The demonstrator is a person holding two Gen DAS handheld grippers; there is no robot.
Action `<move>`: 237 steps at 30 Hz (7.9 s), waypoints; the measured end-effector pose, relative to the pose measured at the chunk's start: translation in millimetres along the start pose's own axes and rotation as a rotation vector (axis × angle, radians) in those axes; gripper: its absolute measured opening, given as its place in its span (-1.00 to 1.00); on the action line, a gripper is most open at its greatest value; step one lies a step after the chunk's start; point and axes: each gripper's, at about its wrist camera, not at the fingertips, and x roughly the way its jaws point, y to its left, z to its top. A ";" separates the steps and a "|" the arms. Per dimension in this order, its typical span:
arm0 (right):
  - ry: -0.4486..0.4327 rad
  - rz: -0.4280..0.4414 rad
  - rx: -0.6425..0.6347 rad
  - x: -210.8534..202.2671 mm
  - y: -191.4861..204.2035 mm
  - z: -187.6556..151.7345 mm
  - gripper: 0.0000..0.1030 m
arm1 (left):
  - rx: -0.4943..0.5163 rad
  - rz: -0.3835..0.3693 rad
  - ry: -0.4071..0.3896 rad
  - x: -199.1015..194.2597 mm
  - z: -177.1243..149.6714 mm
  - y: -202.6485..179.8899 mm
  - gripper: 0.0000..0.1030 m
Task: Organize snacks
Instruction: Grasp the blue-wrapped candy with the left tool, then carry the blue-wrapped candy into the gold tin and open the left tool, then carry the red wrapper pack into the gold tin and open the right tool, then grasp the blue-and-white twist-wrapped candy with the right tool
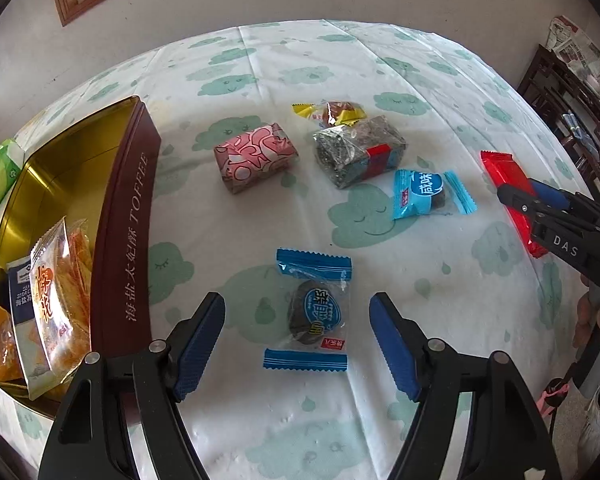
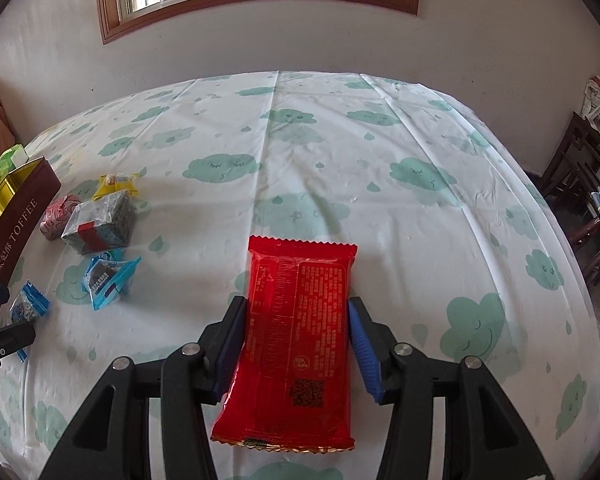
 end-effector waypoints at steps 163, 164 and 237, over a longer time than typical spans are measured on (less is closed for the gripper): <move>-0.007 0.298 -0.205 -69.3 220.9 42.0 -0.15 | -0.520 0.311 -0.210 -125.8 -82.6 253.1 0.99; -0.008 0.312 -0.218 -69.6 231.6 43.0 -0.15 | -0.531 0.316 -0.205 -125.8 -85.2 256.8 0.99; 0.046 0.143 -0.026 -25.0 99.1 16.3 0.00 | -0.326 0.229 -0.169 -100.0 -48.9 169.6 0.99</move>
